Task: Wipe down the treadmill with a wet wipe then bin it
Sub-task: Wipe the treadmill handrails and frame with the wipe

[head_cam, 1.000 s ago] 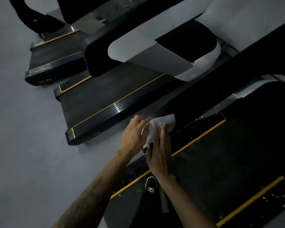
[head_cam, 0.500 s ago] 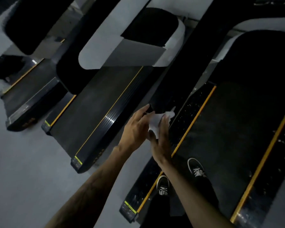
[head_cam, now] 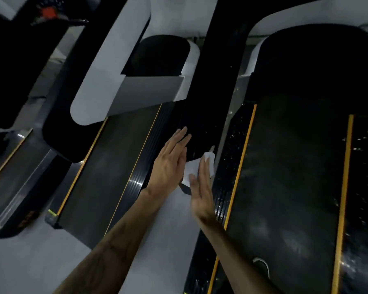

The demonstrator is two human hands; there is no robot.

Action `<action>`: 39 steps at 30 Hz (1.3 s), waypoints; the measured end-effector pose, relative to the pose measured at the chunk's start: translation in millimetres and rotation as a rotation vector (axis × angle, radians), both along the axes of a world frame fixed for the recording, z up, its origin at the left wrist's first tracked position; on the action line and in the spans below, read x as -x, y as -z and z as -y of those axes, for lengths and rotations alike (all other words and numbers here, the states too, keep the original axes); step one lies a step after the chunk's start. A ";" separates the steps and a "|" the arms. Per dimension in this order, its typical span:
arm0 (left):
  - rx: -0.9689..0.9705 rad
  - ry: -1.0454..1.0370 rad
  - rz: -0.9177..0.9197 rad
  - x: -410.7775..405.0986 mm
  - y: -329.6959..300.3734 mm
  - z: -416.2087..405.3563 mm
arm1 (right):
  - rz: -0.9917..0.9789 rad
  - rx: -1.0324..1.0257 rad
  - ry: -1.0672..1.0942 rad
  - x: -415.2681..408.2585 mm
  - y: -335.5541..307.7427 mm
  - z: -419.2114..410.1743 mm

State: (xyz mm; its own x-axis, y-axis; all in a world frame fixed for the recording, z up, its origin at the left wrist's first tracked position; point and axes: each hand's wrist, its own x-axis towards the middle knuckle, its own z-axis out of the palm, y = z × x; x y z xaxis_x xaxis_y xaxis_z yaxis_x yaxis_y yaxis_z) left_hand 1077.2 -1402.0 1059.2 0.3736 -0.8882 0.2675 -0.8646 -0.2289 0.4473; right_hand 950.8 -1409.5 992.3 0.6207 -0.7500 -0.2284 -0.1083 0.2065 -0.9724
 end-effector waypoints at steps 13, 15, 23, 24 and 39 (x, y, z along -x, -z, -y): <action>0.106 0.051 -0.074 -15.7 8.5 54.8 | 0.111 -0.034 0.064 -5.5 13.0 -3.3; 0.130 0.053 -0.103 -19.4 10.5 55.8 | 0.110 -0.058 0.093 -6.4 9.7 -11.4; 0.173 0.047 -0.208 -24.5 12.6 58.6 | 0.048 -0.099 0.103 -15.8 -3.4 1.9; 0.182 0.042 -0.228 -26.0 12.2 59.0 | 0.042 -0.112 0.116 -18.4 -2.9 3.2; 0.107 -0.035 -0.018 -10.1 14.3 50.7 | 0.121 -0.040 0.019 -5.8 17.1 4.1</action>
